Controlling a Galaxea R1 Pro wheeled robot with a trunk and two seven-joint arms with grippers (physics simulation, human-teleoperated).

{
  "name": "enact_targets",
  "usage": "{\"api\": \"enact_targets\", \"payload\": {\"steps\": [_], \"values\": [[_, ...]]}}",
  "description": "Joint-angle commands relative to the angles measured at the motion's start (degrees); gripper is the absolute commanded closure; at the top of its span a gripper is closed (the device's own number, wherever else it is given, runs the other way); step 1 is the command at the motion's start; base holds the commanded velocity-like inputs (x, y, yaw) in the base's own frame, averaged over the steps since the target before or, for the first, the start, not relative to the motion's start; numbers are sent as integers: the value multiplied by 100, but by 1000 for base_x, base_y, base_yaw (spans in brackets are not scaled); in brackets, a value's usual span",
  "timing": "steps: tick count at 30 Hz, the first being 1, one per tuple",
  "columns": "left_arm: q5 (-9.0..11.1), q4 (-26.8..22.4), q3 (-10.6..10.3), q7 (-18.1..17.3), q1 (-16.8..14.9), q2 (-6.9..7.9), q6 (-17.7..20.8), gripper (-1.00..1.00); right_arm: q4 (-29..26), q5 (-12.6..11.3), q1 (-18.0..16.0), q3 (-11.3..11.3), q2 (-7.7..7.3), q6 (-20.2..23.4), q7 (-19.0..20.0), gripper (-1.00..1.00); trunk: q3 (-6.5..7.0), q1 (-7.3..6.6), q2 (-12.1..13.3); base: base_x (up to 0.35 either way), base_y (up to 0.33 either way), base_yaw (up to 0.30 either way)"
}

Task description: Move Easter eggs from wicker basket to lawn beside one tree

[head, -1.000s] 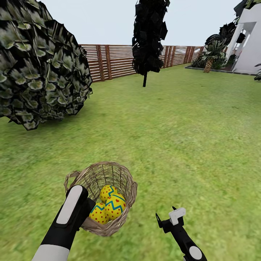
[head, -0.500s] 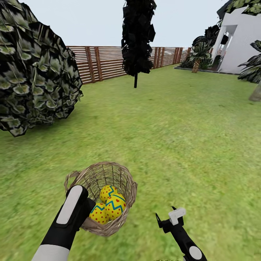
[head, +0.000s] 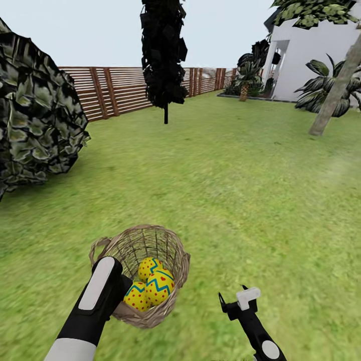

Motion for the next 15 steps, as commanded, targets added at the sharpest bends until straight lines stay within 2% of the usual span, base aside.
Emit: {"api": "enact_targets", "payload": {"steps": [1, 4, 6, 7, 15], "values": [[2, 6, 0, -15, 1, 0, 30, 100, 0, -5, 0, -1, 0, -3, 1, -100, 23, -23, 42, 0, 0, -276], [48, 8, -1, -30, -1, -5, 104, 100, 4, -22, 0, -7, 0, -3, 0, -100, 88, -89, 162, 0, 0, -276], [251, 3, -5, -28, 0, 0, 166, 100, 1, -26, 0, -16, 0, -3, -2, -100, 132, -133, 242, 0, 0, -276], [290, 1, -3, -26, -1, 1, 174, 100, 6, -27, 0, -18, 0, -3, 0, -100, 154, -155, 282, 0, 0, -276], [316, -3, -8, -16, -1, 1, 180, 100, 18, -13, 0, -17, 0, -4, -2, -100, 336, -330, 603, 0, 0, -266]]}}
